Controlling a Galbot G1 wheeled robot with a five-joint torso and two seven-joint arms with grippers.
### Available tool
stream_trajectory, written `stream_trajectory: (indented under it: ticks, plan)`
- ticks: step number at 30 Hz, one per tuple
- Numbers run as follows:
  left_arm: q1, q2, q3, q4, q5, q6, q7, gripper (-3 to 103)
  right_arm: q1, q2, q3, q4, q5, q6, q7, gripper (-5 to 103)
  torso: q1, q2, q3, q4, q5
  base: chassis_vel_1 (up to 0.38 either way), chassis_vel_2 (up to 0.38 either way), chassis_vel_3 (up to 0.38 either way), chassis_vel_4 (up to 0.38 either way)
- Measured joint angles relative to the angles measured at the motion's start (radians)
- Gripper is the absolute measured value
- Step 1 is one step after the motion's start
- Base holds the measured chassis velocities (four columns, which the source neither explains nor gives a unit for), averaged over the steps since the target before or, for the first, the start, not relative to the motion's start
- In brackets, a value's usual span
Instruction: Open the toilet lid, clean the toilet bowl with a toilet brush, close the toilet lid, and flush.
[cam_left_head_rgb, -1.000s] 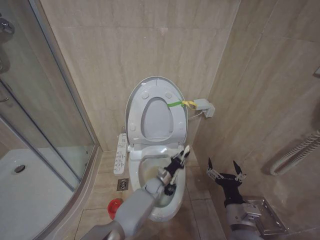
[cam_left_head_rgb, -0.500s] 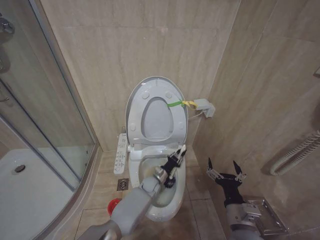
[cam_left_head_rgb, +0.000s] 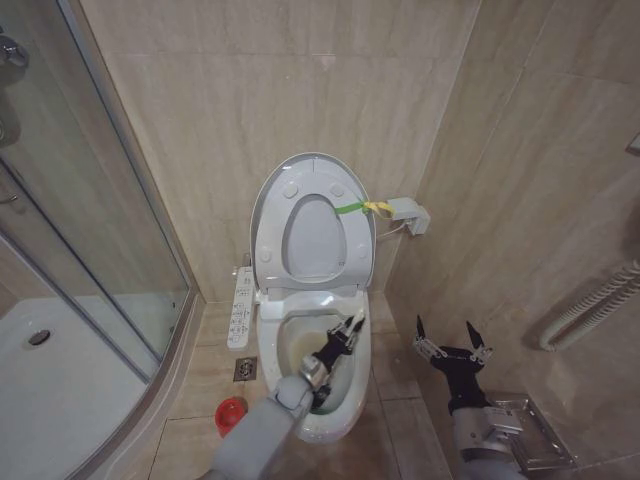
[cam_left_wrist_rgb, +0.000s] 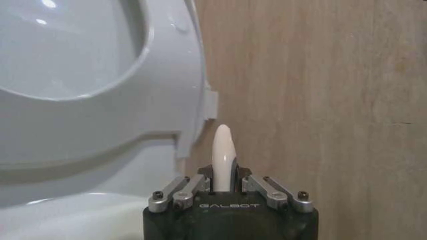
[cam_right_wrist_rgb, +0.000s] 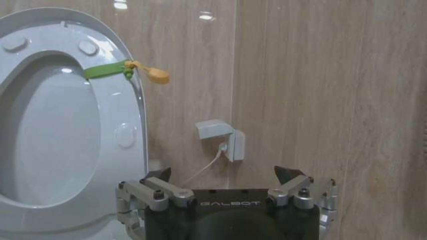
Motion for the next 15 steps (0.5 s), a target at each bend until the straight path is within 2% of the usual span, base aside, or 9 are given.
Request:
stream_trajectory:
  ticks: [11, 12, 15]
  plan:
    - [0.134, 0.069, -0.069, -0.119, 0.041, 0.002, -0.03, 21, 0.0, 0.0, 0.0, 0.0, 0.0, 0.0, 0.0, 100, 0.0, 0.0, 0.0, -0.0002, 0.0003, 0.0, 0.0, 0.0, 0.0]
    - [0.154, 0.077, -0.079, -0.139, 0.046, 0.003, -0.034, 18, 0.0, 0.0, 0.0, 0.0, 0.0, 0.0, 0.0, 100, 0.0, 0.0, 0.0, -0.0001, 0.0, 0.0, 0.0, 0.0, 0.0]
    - [0.179, 0.094, -0.096, -0.175, 0.047, 0.01, -0.042, 18, 0.0, 0.0, 0.0, 0.0, 0.0, 0.0, 0.0, 100, 0.0, 0.0, 0.0, -0.0002, 0.0001, 0.0, 0.0, 0.0, 0.0]
